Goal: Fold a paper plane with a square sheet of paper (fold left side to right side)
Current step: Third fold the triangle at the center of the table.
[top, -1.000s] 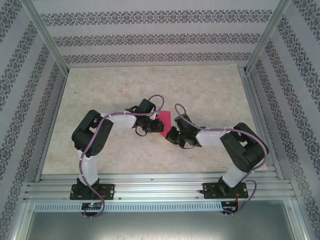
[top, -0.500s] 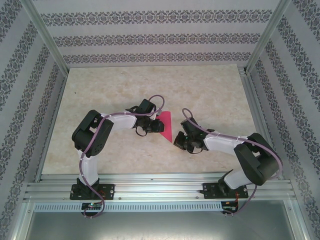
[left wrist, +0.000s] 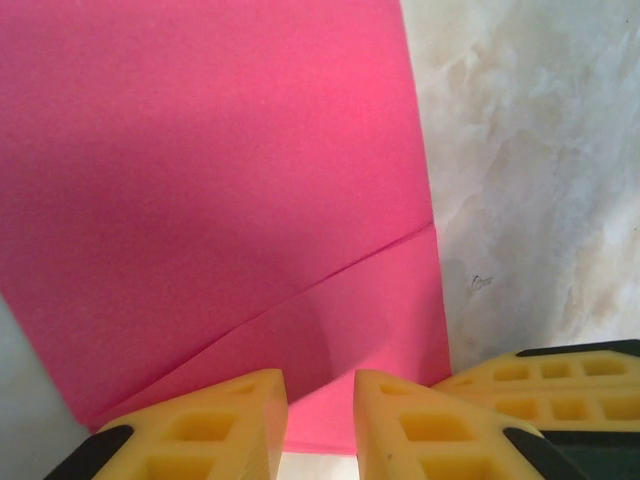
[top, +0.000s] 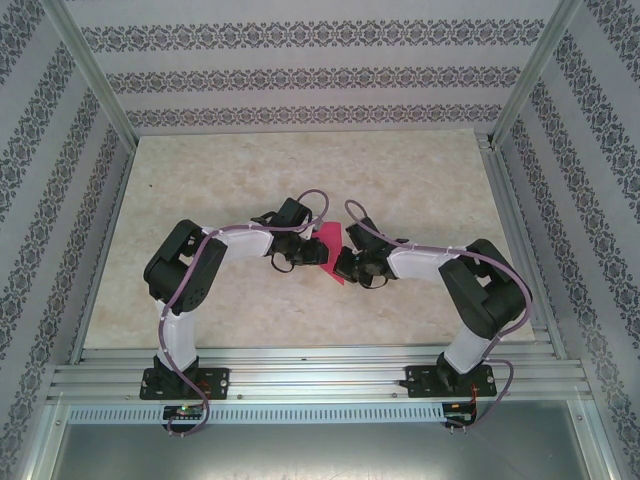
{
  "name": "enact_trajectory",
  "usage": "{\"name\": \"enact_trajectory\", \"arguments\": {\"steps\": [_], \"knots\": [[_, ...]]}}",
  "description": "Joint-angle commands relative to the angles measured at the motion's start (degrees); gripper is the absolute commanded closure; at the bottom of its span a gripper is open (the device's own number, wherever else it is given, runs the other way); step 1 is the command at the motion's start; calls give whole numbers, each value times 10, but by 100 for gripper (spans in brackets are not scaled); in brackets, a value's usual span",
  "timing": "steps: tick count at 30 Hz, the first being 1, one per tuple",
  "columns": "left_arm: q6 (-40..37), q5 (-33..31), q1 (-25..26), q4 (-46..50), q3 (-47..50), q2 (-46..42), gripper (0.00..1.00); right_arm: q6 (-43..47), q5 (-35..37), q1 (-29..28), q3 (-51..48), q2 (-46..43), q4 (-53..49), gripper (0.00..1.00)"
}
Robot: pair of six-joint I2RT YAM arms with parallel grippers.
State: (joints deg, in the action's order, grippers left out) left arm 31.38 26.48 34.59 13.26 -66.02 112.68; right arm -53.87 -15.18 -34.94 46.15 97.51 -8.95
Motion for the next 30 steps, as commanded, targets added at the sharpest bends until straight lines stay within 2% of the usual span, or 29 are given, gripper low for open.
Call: {"name": "enact_trajectory", "arguments": {"steps": [1,10,15,18,22,30], "knots": [[0,-32,4,8,10,19,72,9,7,-3,-15,17,-18,100],[-6,-39,4,22,5,4,72,14,2,-2,-101,-53,-67,100],[-6,-31,4,29,-1,-9,70,61,2,8,-72,-99,-89,99],[-1,-16,3,27,-5,-28,67,106,14,20,-35,-121,-101,91],[-4,-11,4,43,-22,-51,65,144,-9,46,1,-107,-83,90],[-8,-15,1,58,-31,-69,63,163,-44,49,50,-22,-22,90]]}}
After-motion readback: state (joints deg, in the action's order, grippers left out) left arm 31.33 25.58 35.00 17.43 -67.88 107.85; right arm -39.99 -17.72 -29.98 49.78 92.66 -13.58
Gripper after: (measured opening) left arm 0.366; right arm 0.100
